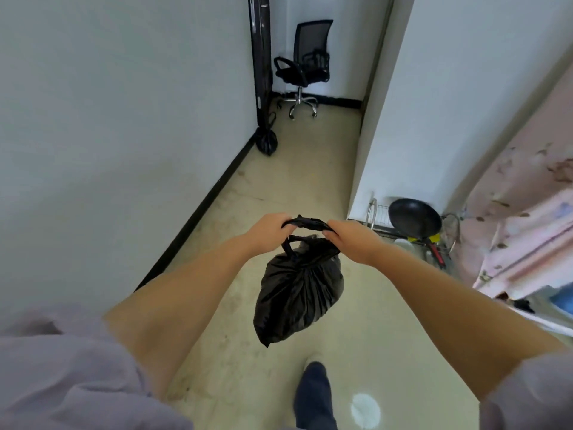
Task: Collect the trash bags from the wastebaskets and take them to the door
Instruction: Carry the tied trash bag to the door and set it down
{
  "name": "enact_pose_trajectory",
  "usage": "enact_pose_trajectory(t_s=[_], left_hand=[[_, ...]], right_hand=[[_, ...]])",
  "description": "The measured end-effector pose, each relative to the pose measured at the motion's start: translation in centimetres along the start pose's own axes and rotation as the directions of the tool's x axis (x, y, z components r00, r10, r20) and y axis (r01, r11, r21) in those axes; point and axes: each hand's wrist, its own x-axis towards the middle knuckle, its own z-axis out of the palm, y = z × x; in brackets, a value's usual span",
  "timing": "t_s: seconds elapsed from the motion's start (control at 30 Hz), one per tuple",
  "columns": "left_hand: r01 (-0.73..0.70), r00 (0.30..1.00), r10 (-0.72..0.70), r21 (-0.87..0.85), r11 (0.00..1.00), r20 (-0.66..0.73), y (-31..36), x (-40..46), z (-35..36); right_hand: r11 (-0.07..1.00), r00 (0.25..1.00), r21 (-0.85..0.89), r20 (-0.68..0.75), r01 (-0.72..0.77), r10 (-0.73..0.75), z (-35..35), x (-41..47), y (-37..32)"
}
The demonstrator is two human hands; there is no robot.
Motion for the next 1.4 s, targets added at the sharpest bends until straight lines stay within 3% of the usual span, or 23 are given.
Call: enact_pose_trajectory(t_s=[0.47, 0.83, 1.1, 1.4], left_hand=[[0.133, 0.989, -0.137, -0.071, 0.989, -0.059, -9.4, 28.6, -8.2], [0.117, 0.993, -0.117, -0.002, 0.993, -0.016, -16.9, 53.2, -17.2], [0.139, 0.99, -0.139, -0.026, 0.99, -0.005, -20.6, 69.5, -20.4], [0.286, 0.956, -0.29, -0.084, 0.954, -0.043, -24.0, 87.8, -22.3]], right_hand=[[0.986, 0.981, -0.029, 0.117, 0.162, -0.157, -8.2, 32.9, 9.6], [0.993, 0.989, 0.026, 0.086, 0.116, -0.118, -13.7, 57.9, 16.2], [0.991, 0.979, -0.008, 0.156, 0.131, -0.129, -17.8, 73.9, 22.9], [0.971, 0.941, -0.021, 0.252, 0.238, -0.225, -21.8, 92.8, 31.8]])
